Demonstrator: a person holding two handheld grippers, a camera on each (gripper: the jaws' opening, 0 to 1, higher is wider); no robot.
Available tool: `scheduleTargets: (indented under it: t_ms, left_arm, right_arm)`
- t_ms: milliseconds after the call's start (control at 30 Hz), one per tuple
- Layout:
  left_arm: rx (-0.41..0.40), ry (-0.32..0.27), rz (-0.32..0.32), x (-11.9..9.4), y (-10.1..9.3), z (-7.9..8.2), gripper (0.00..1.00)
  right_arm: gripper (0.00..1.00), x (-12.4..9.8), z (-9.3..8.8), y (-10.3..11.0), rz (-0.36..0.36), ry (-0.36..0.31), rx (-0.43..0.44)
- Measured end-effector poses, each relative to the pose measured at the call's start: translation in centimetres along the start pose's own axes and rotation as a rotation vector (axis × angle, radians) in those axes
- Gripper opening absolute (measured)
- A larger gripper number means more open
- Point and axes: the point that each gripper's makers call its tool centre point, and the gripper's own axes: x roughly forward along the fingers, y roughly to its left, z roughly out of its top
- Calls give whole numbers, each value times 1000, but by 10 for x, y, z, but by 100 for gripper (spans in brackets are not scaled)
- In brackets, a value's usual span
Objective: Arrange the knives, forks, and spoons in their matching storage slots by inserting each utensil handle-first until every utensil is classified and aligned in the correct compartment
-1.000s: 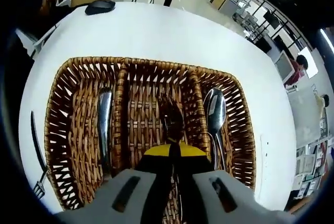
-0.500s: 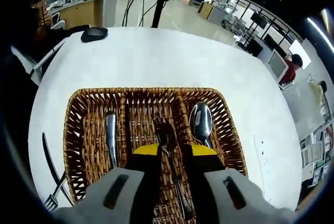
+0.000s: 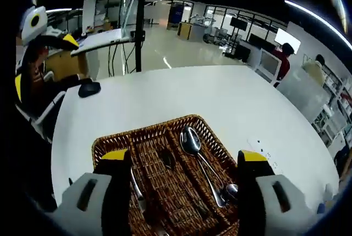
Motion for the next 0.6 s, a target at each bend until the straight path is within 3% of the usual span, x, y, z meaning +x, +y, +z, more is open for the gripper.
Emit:
scheduleTargets:
  t_ms: [200,300,600]
  left_arm:
    - [-2,-34,-21,11,1,16,100]
    - [-3,-47,-29,15,1,23,100]
    - [9,-64,-56,27,-10,37,100]
  right_arm:
    - [98,-42,0,-15,-70,-51,97]
    - [99,-61,-9,-23,-133,-47,148]
    - [99,-126,-30,-13,-179,-106,232]
